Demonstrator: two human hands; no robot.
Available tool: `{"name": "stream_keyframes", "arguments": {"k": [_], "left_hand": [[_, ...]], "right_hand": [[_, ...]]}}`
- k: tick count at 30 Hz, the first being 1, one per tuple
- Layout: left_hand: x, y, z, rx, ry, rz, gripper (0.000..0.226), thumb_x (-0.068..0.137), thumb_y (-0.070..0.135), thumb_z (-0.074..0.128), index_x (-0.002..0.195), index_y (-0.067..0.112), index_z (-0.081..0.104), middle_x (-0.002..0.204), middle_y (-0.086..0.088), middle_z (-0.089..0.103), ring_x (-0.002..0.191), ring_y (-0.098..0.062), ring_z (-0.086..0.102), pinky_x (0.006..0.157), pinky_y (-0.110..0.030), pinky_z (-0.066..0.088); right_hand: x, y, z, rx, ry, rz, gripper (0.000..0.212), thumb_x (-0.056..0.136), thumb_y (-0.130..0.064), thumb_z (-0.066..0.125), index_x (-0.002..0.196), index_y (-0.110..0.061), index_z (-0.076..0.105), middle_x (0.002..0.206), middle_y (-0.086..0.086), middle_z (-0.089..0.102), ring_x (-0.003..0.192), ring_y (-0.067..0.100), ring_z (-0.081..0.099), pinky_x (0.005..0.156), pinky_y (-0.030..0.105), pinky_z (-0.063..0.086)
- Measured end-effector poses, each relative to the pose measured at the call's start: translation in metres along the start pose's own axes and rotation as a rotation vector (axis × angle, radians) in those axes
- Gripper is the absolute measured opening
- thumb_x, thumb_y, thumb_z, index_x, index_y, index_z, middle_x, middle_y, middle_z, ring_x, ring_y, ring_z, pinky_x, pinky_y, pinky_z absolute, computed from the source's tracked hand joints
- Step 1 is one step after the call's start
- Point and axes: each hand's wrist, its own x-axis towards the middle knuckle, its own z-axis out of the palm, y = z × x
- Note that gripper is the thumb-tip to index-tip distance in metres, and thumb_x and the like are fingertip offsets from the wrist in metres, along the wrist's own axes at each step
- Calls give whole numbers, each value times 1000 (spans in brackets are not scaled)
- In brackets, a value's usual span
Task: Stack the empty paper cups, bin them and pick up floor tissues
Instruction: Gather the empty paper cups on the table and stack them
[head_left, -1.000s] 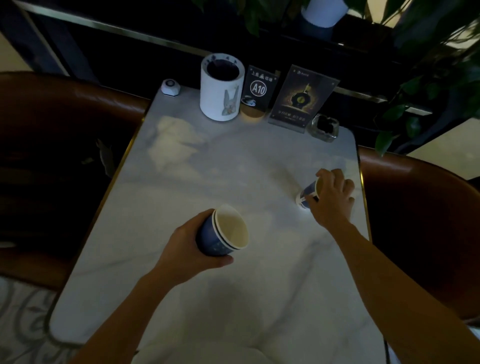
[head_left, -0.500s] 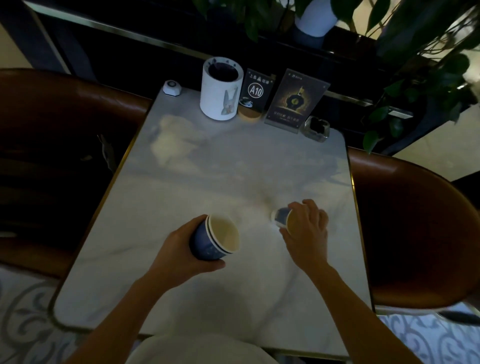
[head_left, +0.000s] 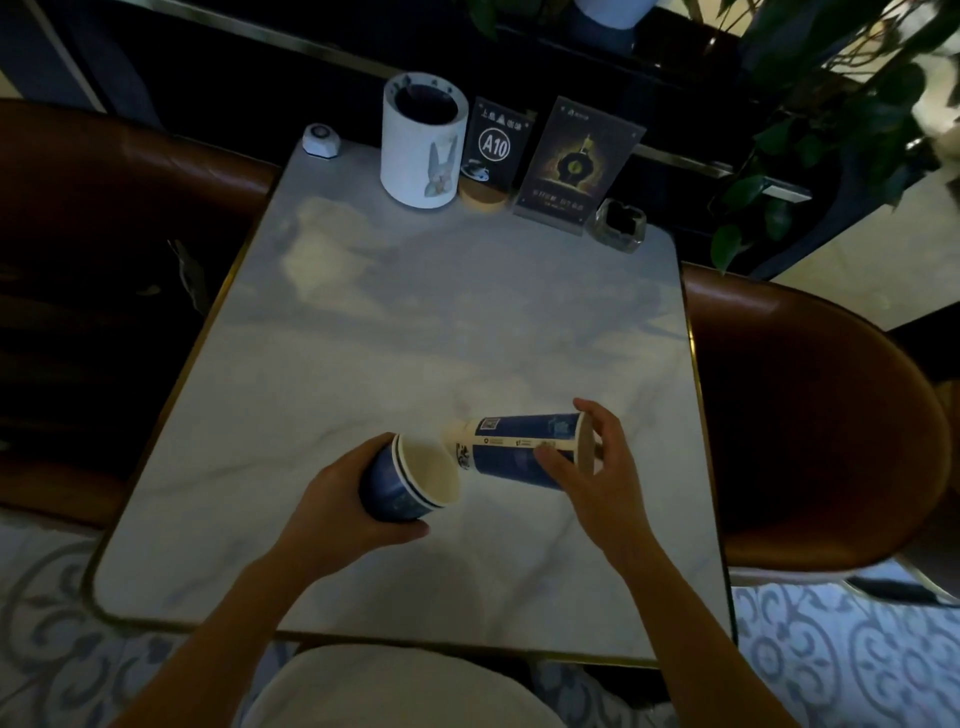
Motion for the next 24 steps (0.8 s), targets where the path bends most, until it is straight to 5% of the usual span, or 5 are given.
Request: {"name": "stream_keyframes", "arguments": {"k": [4,13,24], "left_hand": [[0,1,5,63,-21,-8,101,44,53,89,133,38,42,121,17,60,105,-5,59,87,-25,50],[-10,21,28,138,-10,-11,102,44,56,88,133,38,42,119,19,58,104,-5,58,85,-22,47],[-40,79,106,247,-180,33,100,45,47,90,132,35,42,117,19,57,101,-5,57,86,-22,46]], "right_hand": [[-5,-2,-9,31,-10,-5,58,82,-21,70,132,-22,41,112,-23,49,98,0,58,70,10,54],[-27,6,-53,140,-25,-48,55,82,-19,67,129,-28,41,115,-23,50,99,-17,56,65,10,52],[-85,49,-123,207,-112,44,57,76,-35,72,127,-35,45,120,-12,56,104,8,63,75,27,59]]}}
